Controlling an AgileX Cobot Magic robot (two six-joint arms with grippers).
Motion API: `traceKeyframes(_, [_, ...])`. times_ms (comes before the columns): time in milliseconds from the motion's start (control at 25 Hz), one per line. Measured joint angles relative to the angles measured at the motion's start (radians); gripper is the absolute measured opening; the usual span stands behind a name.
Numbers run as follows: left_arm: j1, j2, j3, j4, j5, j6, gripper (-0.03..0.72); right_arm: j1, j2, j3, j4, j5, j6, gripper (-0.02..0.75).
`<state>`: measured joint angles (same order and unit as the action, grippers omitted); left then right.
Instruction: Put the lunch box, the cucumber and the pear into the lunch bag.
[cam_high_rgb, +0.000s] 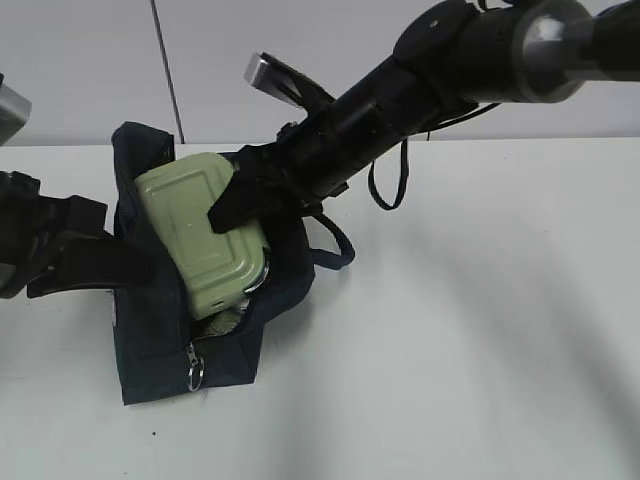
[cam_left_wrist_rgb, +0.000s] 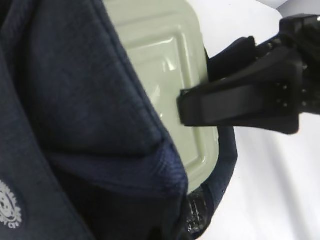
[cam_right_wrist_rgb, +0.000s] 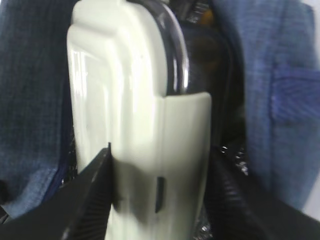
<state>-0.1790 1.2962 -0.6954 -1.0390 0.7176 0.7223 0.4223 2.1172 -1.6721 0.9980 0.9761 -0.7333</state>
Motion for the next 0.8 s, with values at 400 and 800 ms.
traceKeyframes(400, [0.000, 0.000, 0.000, 0.003, -0.001, 0.001, -0.015, 0.037, 0.014, -0.088, -0.036, 0.018, 0.015, 0.457])
traceKeyframes(800, [0.000, 0.000, 0.000, 0.004, -0.001, 0.001, -0.015, 0.037, 0.014, -0.345, -0.359, 0.151, 0.232, 0.463])
